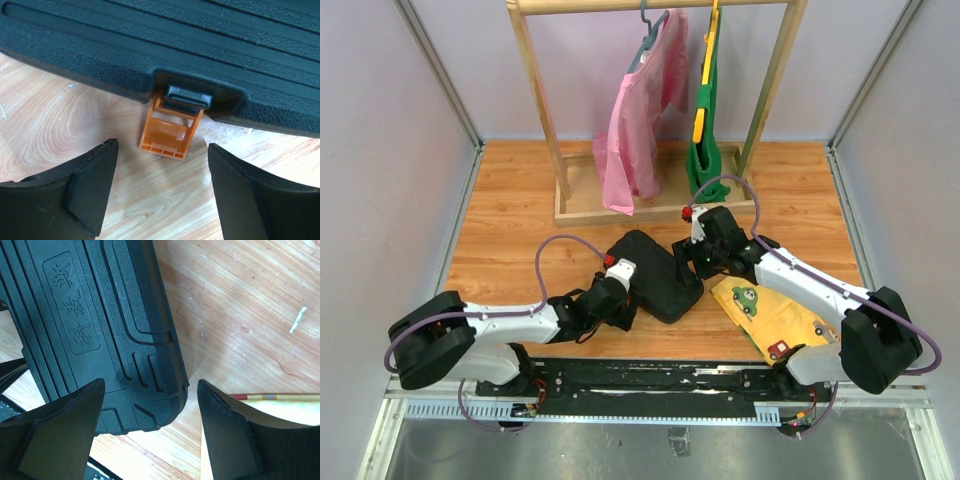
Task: Sort the tools into containers
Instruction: Close the storage box at the center of the board.
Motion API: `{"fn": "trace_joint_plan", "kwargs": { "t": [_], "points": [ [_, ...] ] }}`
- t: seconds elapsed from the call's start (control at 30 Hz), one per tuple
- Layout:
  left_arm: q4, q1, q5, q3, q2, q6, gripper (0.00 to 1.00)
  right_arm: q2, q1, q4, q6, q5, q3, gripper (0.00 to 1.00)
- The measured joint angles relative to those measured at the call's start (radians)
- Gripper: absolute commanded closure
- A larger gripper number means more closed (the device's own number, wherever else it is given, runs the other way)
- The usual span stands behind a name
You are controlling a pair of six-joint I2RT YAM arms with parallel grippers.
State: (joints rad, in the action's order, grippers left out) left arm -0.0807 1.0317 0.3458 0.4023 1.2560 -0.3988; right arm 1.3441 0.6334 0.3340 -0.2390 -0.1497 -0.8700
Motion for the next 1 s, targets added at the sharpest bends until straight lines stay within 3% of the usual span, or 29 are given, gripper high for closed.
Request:
{"fn": "trace_joint_plan", "kwargs": {
  "t": [0.43, 0.77, 1.0],
  "points": [
    [-0.06, 0.0, 0.013, 0.012, 0.054, 0.031, 0.54, 0.0, 0.0, -0.001, -0.001, -0.007, 0.001, 0.24],
    [-0.022, 0.0, -0.031, 0.009, -0.031, 0.074, 0.57, -0.082, 0.0, -0.023, -0.031, 0.017, 0.037, 0.23],
    [0.008, 0.0, -0.038, 0.011, -0.07, 0.088, 0.57, -0.207, 0.0, -0.18, -0.056, 0.085, 0.168, 0.22]
  ]
}}
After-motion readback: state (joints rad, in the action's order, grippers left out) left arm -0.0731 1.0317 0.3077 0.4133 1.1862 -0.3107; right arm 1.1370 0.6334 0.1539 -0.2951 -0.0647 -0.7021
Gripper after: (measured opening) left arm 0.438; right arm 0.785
